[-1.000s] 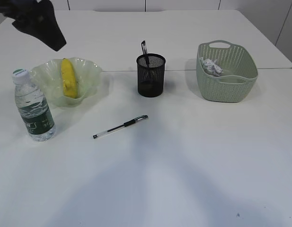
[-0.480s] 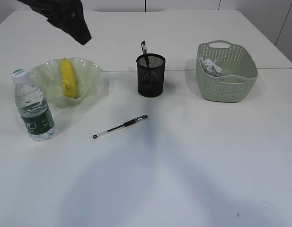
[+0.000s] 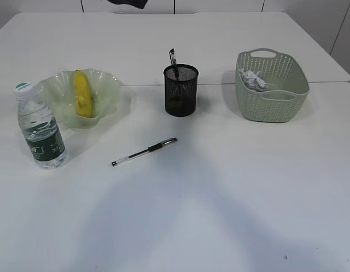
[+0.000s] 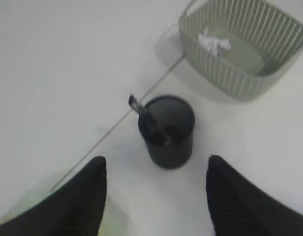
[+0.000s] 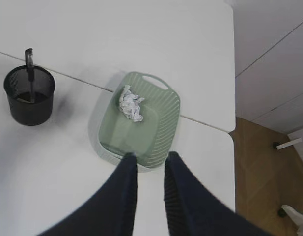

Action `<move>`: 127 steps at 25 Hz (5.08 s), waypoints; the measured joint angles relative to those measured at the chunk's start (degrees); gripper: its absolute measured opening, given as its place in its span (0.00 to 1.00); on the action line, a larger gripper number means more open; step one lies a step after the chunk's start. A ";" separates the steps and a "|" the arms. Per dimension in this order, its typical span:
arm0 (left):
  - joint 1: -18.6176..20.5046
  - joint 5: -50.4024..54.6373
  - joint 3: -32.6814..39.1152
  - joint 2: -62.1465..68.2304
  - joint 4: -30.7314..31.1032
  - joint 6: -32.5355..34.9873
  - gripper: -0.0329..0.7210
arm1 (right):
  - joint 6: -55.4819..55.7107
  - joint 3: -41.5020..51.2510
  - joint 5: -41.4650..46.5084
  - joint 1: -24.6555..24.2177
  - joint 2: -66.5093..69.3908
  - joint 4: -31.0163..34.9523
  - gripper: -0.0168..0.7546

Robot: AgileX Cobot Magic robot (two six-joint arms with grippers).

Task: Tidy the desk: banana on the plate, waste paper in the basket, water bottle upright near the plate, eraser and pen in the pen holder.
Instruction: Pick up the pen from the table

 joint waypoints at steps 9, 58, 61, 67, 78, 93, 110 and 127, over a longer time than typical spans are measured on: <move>-2.55 -12.51 0.00 8.53 -17.13 15.18 0.65 | 0.00 0.00 0.00 0.00 0.00 -3.05 0.21; -3.62 -28.22 0.00 18.97 -27.12 17.65 0.65 | 0.00 0.00 -2.36 0.00 0.00 -3.43 0.21; -3.62 -22.18 0.00 16.76 -22.90 17.65 0.65 | 0.00 0.00 -2.46 0.00 0.00 -3.46 0.21; -0.14 -7.04 -0.12 11.70 -20.42 17.65 0.65 | 0.00 0.00 -2.46 0.00 0.00 -3.55 0.21; 1.46 18.94 -0.12 11.48 -5.36 15.06 0.65 | 0.00 0.00 -2.69 0.00 0.00 -3.07 0.21; 1.00 21.57 -0.28 18.87 -3.36 14.83 0.66 | 0.00 0.00 -2.89 0.00 0.00 -2.82 0.21; -5.94 16.36 -0.28 24.07 1.73 14.73 0.66 | 0.00 0.00 -3.09 0.00 0.00 -2.82 0.21; -6.06 8.34 -0.28 24.21 1.95 14.73 0.67 | 0.00 0.00 -3.88 0.00 0.00 -2.82 0.21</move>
